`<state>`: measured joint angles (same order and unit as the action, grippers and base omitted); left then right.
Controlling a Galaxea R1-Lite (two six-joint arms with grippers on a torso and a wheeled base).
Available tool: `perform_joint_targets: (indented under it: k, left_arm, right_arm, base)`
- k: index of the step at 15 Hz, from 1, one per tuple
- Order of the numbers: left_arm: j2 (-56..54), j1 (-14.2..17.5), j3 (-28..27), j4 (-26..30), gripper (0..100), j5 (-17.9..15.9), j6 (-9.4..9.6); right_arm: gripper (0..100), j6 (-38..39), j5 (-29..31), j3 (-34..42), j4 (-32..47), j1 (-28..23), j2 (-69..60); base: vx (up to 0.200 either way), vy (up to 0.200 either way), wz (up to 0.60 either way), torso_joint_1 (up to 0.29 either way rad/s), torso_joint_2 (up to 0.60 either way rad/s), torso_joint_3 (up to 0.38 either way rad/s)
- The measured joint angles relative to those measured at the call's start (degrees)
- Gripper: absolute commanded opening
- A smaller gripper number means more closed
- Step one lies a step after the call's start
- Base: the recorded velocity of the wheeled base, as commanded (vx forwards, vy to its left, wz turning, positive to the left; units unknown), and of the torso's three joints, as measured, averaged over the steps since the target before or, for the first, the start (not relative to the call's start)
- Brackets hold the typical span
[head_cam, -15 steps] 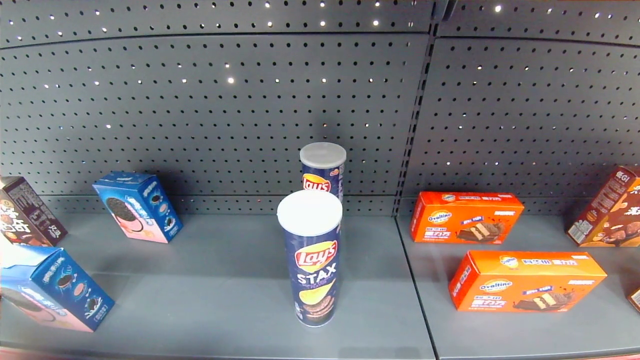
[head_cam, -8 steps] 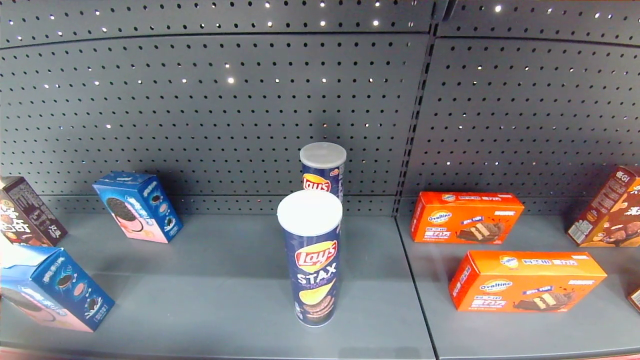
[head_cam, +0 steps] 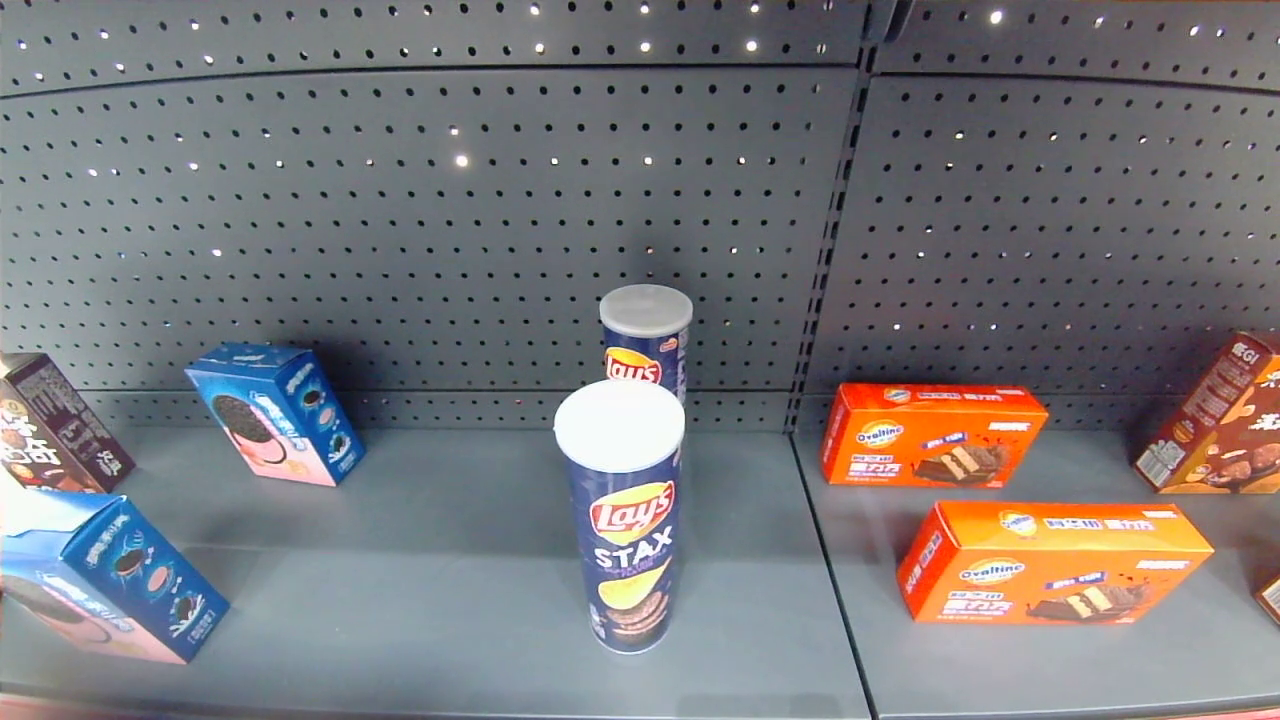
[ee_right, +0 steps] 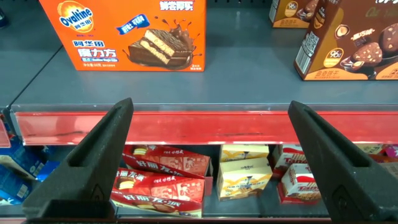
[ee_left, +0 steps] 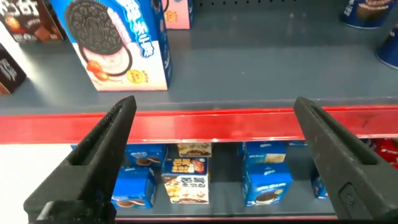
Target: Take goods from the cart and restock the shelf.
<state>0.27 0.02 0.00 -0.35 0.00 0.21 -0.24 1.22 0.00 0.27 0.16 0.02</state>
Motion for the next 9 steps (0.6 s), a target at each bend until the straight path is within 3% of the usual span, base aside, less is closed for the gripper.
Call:
perform_joint_targets:
  k: [9]
  left_arm:
    - [0.0, 0.0, 0.0, 0.1, 100, 0.1, -0.11]
  right_arm:
    - [100, 0.0, 0.0, 0.0, 0.0, 0.0, 0.0]
  base:
    - [0.000, 0.000, 0.00, 0.000, 0.00, 0.000]
